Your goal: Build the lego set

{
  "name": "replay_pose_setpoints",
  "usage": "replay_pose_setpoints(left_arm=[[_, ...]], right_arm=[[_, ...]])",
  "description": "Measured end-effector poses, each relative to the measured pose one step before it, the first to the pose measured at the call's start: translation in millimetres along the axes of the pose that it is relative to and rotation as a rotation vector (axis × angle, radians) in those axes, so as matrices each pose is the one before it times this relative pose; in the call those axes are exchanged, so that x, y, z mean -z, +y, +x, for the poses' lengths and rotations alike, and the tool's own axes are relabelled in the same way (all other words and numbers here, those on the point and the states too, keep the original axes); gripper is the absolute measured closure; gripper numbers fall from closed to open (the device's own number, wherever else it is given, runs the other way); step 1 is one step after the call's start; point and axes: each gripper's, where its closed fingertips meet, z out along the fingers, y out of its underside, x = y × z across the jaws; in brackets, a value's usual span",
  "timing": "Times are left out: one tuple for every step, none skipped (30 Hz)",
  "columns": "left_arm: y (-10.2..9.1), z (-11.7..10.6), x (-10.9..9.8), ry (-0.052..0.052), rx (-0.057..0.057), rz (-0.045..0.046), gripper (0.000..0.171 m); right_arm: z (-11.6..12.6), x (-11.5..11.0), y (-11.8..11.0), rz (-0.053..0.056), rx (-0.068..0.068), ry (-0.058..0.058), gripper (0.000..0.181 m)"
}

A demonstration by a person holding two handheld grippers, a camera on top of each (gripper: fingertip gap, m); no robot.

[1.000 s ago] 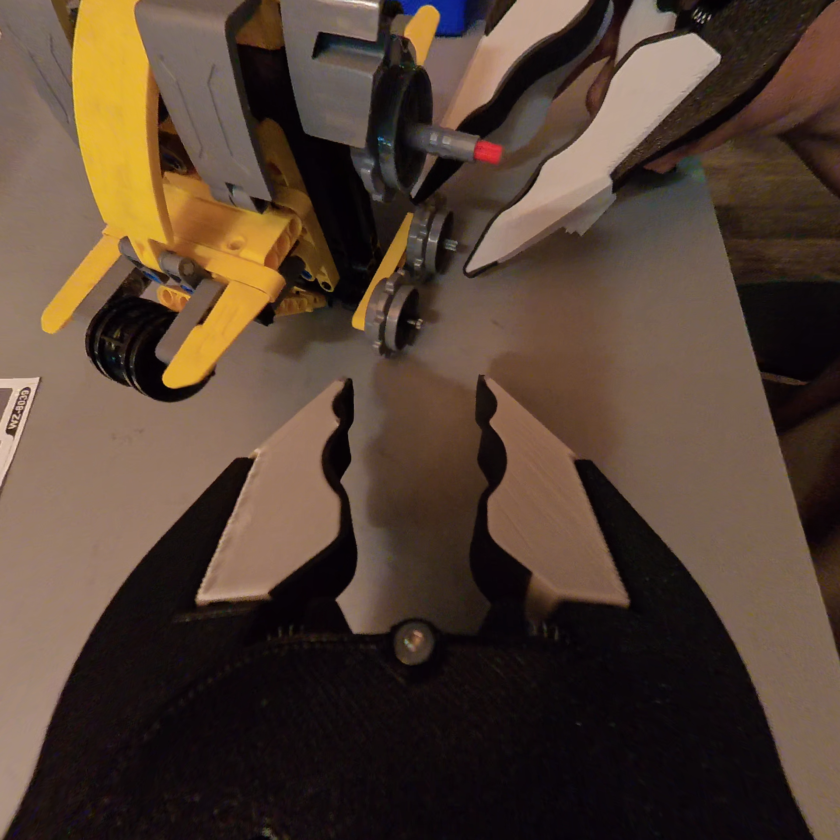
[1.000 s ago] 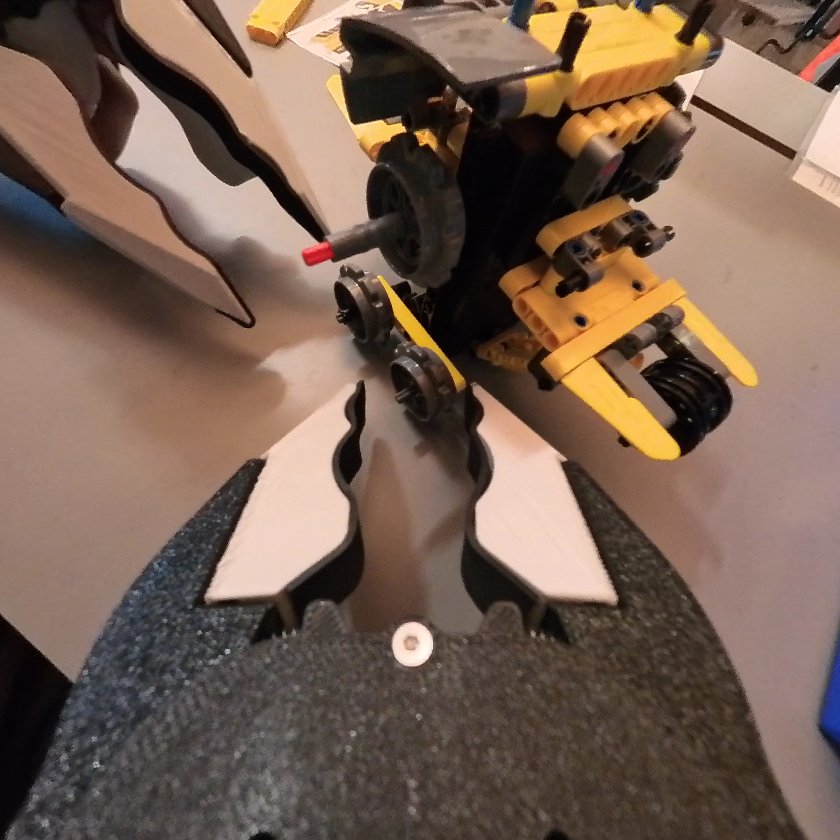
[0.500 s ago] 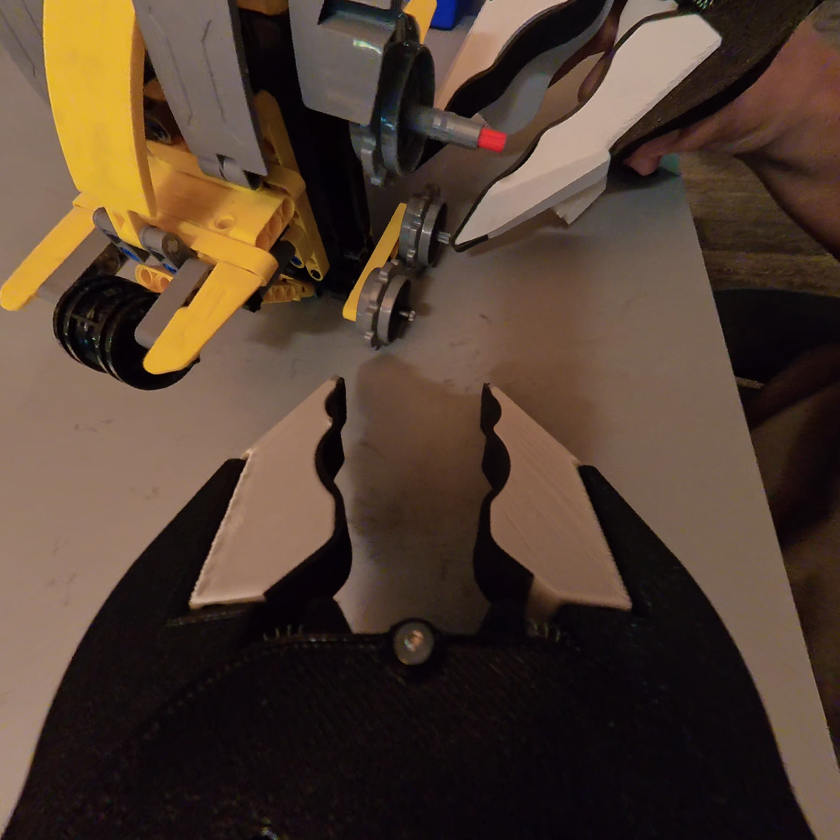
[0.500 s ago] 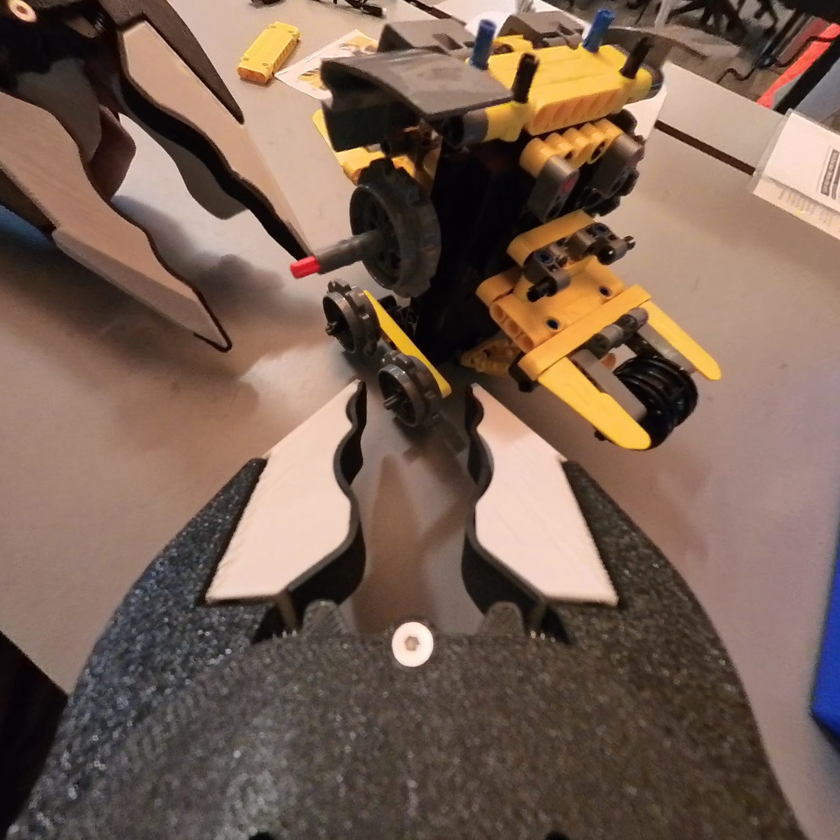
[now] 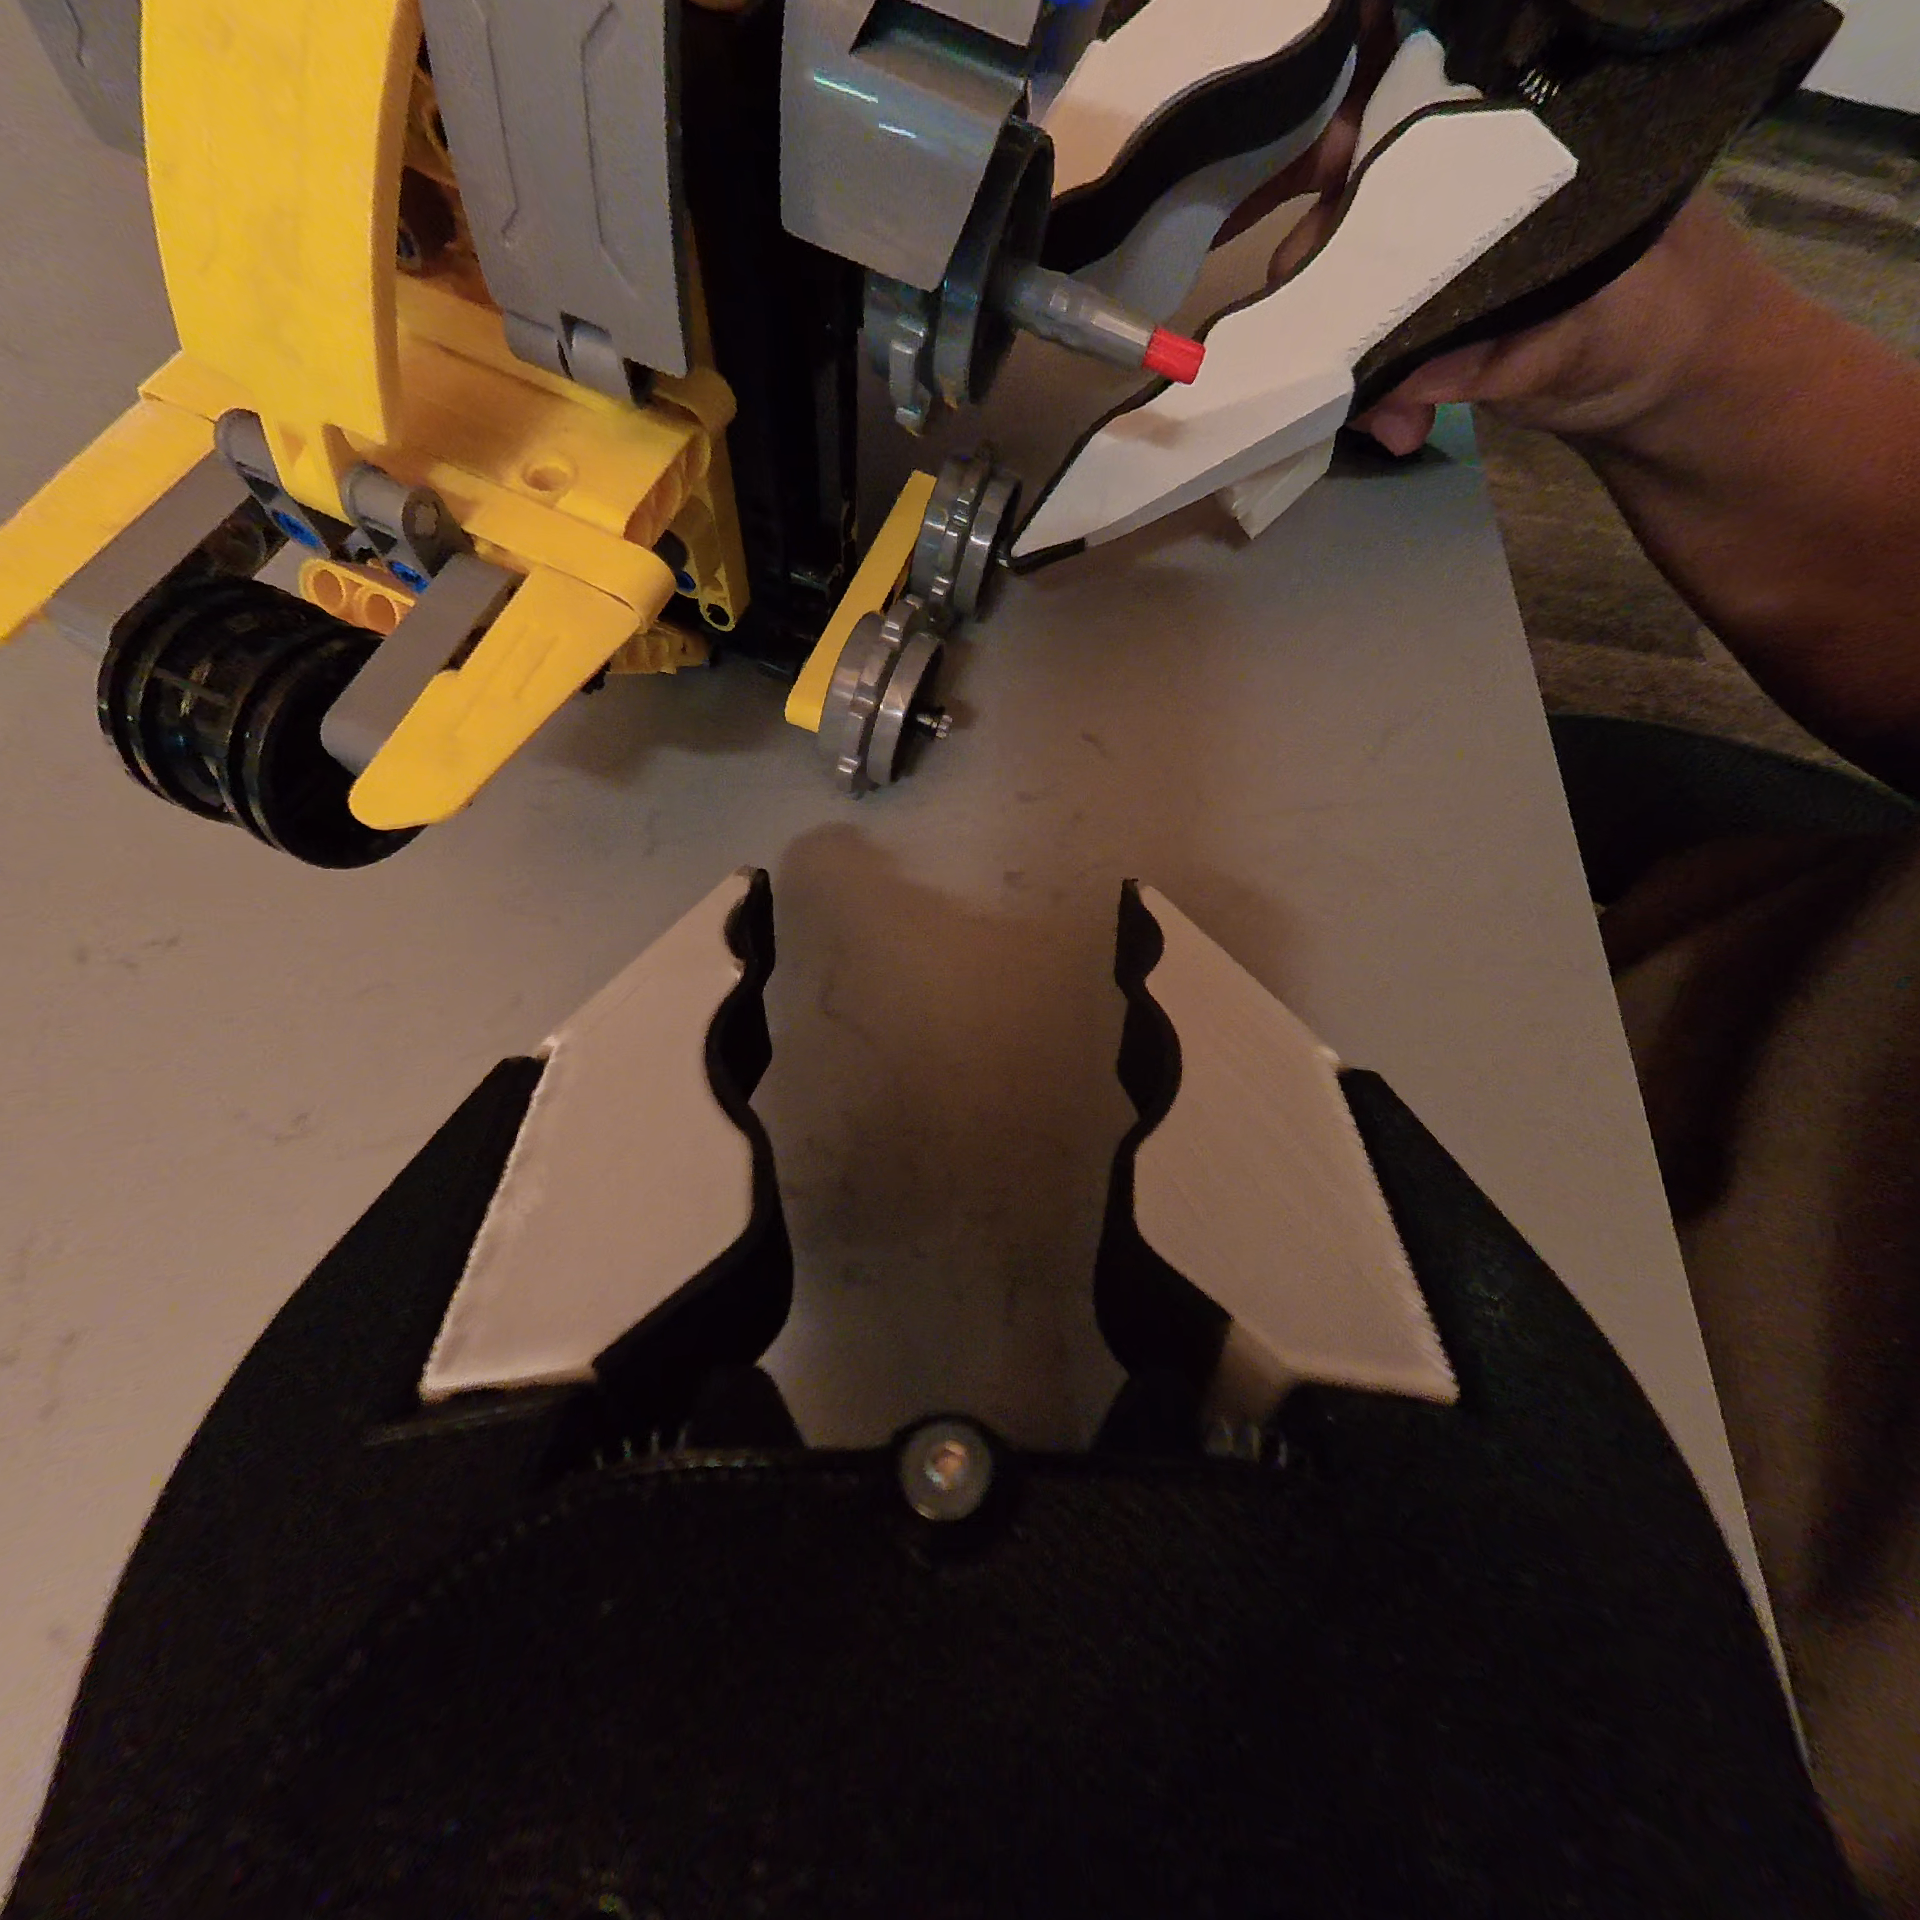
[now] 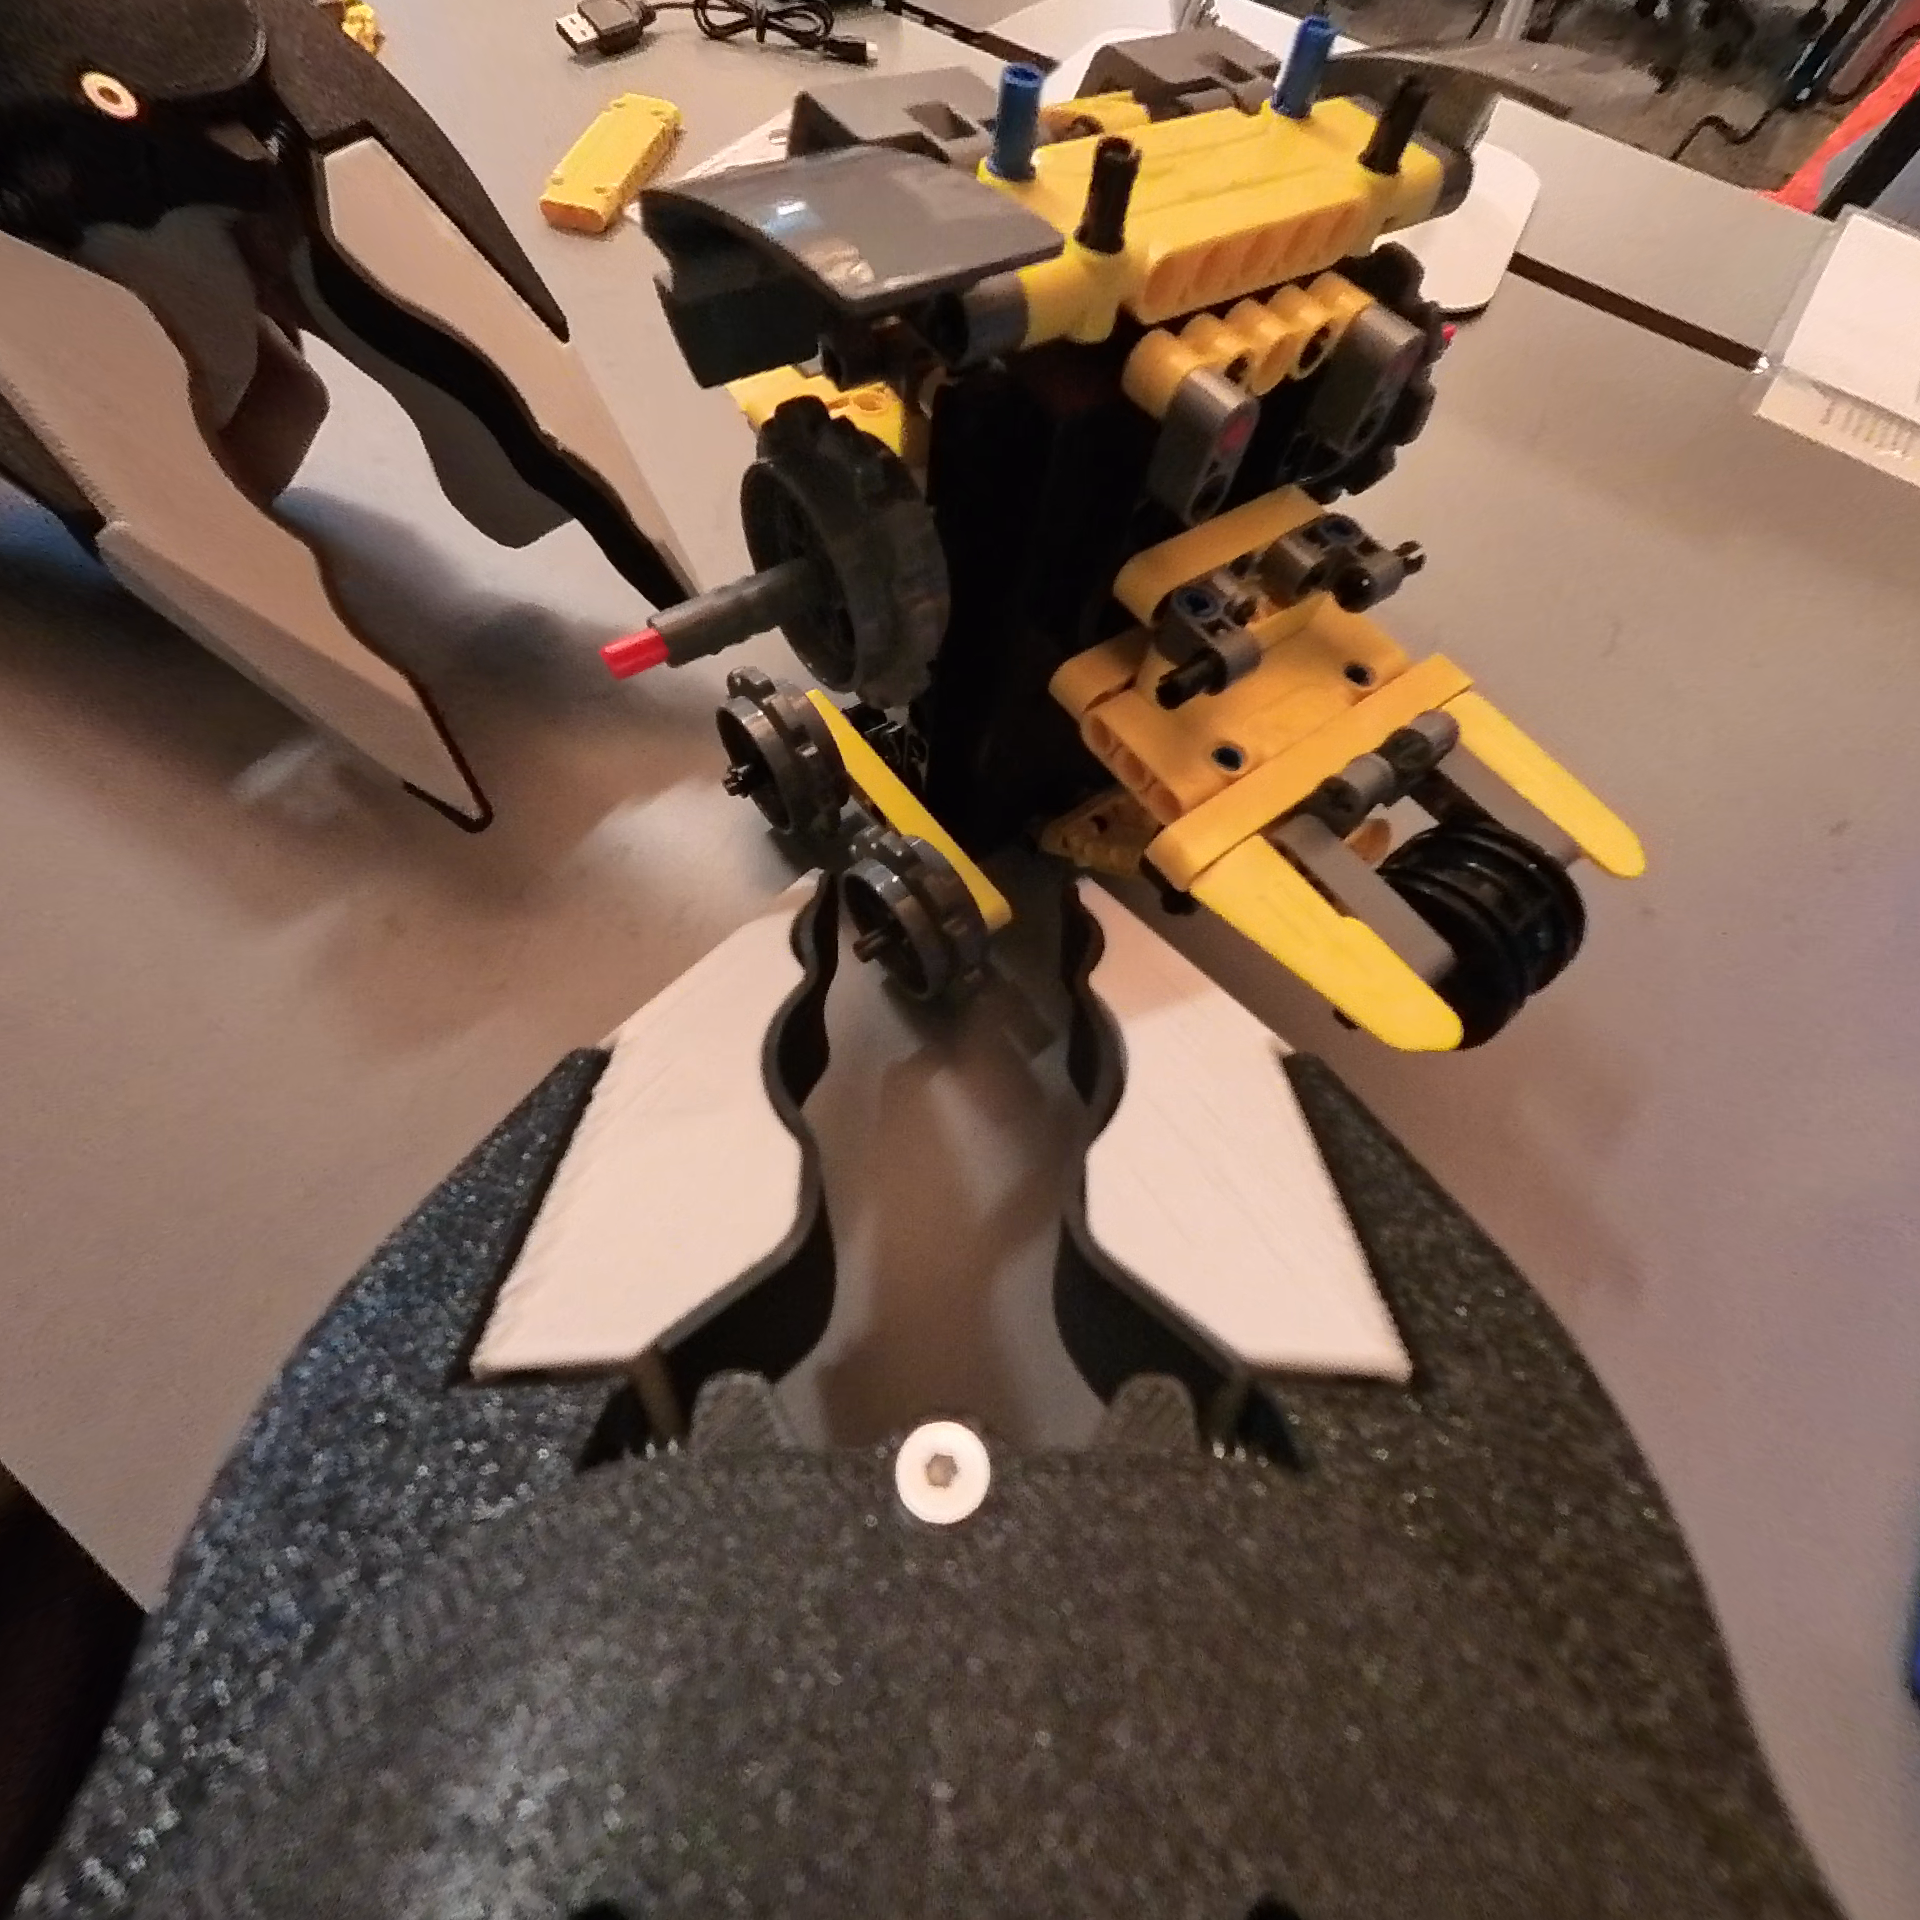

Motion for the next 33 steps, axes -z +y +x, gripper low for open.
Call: replay_pose_setpoints(left_arm=[[0.06,0.34,0.0,-0.0026,-0.006,0.00017,0.11],[0.24,0.04,-0.06,-0.0046,-0.0055,-0.00126,0.11],[0.3,0.14,-0.25,-0.0036,-0.0048,-0.00238,0.11],[0.43,0.26,-0.26,-0.0015,-0.0039,-0.00295,0.11],[0.22,0.28,-0.25,0.0,-0.0024,-0.00251,0.11],[0.28,0.15,-0.16,0.0007,-0.0003,-0.00157,0.11],[0.1,-0.02,-0.04,0.0014,0.0016,-0.0006,0.11],[-0.02,-0.05,0.13,0.0021,0.0029,0.00043,0.11],[-0.08,-0.03,0.15,0.0024,0.0032,0.00119,0.11],[-0.15,0.02,0.22,0.0027,0.0031,0.00115,0.109],[0.01,-0.07,0.04,0.0026,0.0029,0.0005,0.109],[-0.03,0.09,0.05,0.0021,0.0022,0.00005,0.109],[0.07,-0.08,-0.05,0.001,0.0015,-0.00046,0.108],[0.1,-0.04,-0.12,0.0003,0.0007,-0.00105,0.108],[0.14,-0.02,-0.14,-0.0002,0.0001,-0.00142,0.108],[0.17,-0.06,-0.12,-0.0004,-0.0001,-0.00161,0.108],[0.15,-0.02,-0.12,-0.0006,-0.0004,-0.00119,0.108],[0.15,0.06,-0.11,-0.0005,-0.0005,-0.00092,0.108],[0.11,-0.07,-0.11,0.0,-0.0001,-0.00082,0.108],[0.08,-0.01,-0.12,0.0,0.0005,-0.00066,0.108],[-0.01,-0.04,-0.02,0.0,0.0006,-0.0002,0.108],[-0.02,-0.13,0.02,0.0003,0.0006,-0.0001,0.108],[0.08,0.01,-0.07,0.0003,0.0009,-0.00027,0.108],[-0.02,-0.03,-0.03,0.0006,0.0009,-0.00044,0.108],[0.09,-0.08,-0.08,0.0004,0.0006,-0.00064,0.108],[0.11,-0.13,-0.1,-0.0008,0.0005,-0.00088,0.108],[0.17,-0.41,-0.28,-0.0027,0.0004,-0.00172,0.108],[0.23,-0.01,-0.34,-0.0007,-0.0006,-0.00256,0.108],[0.42,0.02,-0.34,-0.0003,-0.0008,-0.00334,0.108],[0.26,0.15,-0.36,-0.0002,-0.0013,-0.00286,0.108],[0.14,0.05,-0.22,-0.0001,-0.0016,-0.00185,0.107],[0.12,0.11,-0.17,-0.0002,-0.0011,-0.00111,0.107],[0.13,0.05,-0.08,0.0002,-0.0002,-0.00071,0.107]], right_arm=[[0.2,-0.15,-0.01,-0.0004,-0.0009,-0.0006,0.138],[0.05,-0.22,-0.04,-0.0008,-0.0006,-0.0006,0.138],[0.07,-0.27,0.06,-0.0009,-0.0003,-0.0005,0.138],[0.03,-0.14,0.14,-0.001,-0.0002,-0.0006,0.138],[-0.08,-0.2,0.12,-0.0012,-0.0001,-0.001,0.138],[-0.19,-0.13,0.13,-0.001,0.0002,-0.0008,0.138],[-0.06,-0.02,0.05,-0.0007,0.0005,-0.0003,0.138],[-0.11,-0.07,0.14,-0.0007,0.0003,-0.0005,0.138],[-0.08,-0.05,0.07,-0.001,-0.0001,-0.0008,0.138],[-0.01,-0.15,0.13,-0.001,-0.0003,-0.0008,0.138],[-0.11,-0.07,0.02,-0.0006,-0.0003,-0.0009,0.138],[-0.17,-0.02,0.15,-0.0004,-0.0002,-0.0011,0.138],[-0.11,-0.09,-0.01,-0.0004,-0.0003,-0.001,0.138],[-0.02,-0.09,0.14,-0.0007,-0.0005,-0.0011,0.138],[-0.13,-0.09,0.05,-0.001,-0.0007,-0.0015,0.138],[-0.22,-0.18,0.15,-0.0014,-0.0007,-0.0018,0.138],[-0.14,-0.18,0.32,-0.0018,-0.0006,-0.0021,0.138],[-0.16,-0.2,0.18,-0.0018,-0.0006,-0.002,0.138],[-0.19,-0.19,0.13,-0.0014,-0.0005,-0.0016,0.138],[-0.08,-0.01,0.04,-0.0005,-0.0004,-0.001,0.138],[-0.02,0.03,-0.04,0.0006,-0.0003,-0.0003,0.138],[0.02,0.14,-0.16,0.0014,-0.0001,0.0001,0.138],[0.02,0.13,-0.19,0.0016,-0.0001,0.0001,0.138],[-0.09,0.09,-0.17,0.0011,-0.0001,-0.0003,0.139],[-0.09,0.06,0.02,0.0002,-0.0001,-0.0009,0.139],[-0.09,-0.1,0.03,-0.0008,-0.0005,-0.0014,0.139],[-0.09,-0.19,0.29,-0.0016,-0.0008,-0.0017,0.139],[-0.12,-0.14,0.19,-0.0016,-0.0011,-0.0019,0.139],[-0.07,-0.07,0.06,-0.0008,-0.0013,-0.0018,0.14],[0.02,-0.05,0.0,-0.0001,-0.0013,-0.0015,0.14],[0.01,-0.04,-0.04,0.0004,-0.0011,-0.001,0.14],[0.03,0.07,0.01,0.0005,-0.0009,-0.0006,0.14],[-0.06,0.05,0.0,0.0003,-0.0005,-0.0005,0.14]])
